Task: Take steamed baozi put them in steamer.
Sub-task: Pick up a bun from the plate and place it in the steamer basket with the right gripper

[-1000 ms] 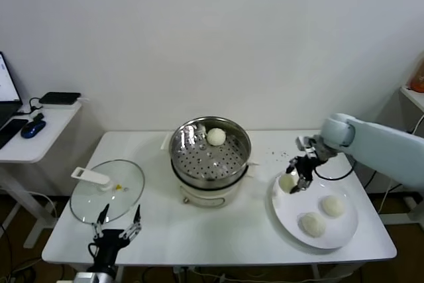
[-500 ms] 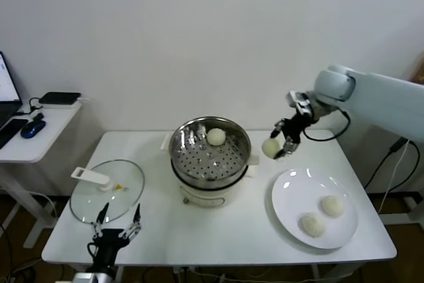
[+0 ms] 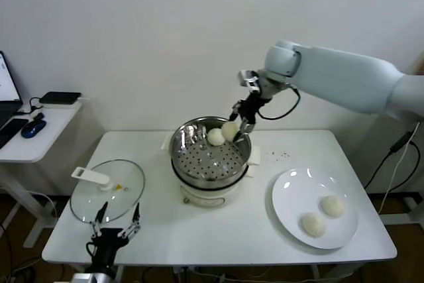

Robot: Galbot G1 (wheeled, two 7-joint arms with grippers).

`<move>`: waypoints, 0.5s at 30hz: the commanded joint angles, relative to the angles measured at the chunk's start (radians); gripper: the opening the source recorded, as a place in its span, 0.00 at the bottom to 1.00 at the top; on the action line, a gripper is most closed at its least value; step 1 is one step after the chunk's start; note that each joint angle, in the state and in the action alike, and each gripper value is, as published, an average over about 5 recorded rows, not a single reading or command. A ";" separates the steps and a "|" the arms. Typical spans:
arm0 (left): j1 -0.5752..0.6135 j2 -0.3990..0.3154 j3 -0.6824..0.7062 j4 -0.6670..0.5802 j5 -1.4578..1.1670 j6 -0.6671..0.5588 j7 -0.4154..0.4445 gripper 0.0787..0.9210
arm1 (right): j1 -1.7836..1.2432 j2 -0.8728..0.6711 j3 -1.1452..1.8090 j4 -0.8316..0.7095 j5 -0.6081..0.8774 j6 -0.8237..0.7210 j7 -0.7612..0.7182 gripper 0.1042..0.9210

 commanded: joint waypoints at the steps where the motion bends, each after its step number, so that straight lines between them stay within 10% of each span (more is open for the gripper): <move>1: 0.001 0.002 -0.003 -0.004 -0.001 0.001 0.000 0.88 | -0.131 0.242 0.060 -0.210 -0.024 -0.004 0.008 0.68; 15: 0.011 0.013 -0.018 0.008 -0.020 -0.007 -0.002 0.88 | -0.285 0.340 0.155 -0.387 -0.161 0.005 0.013 0.68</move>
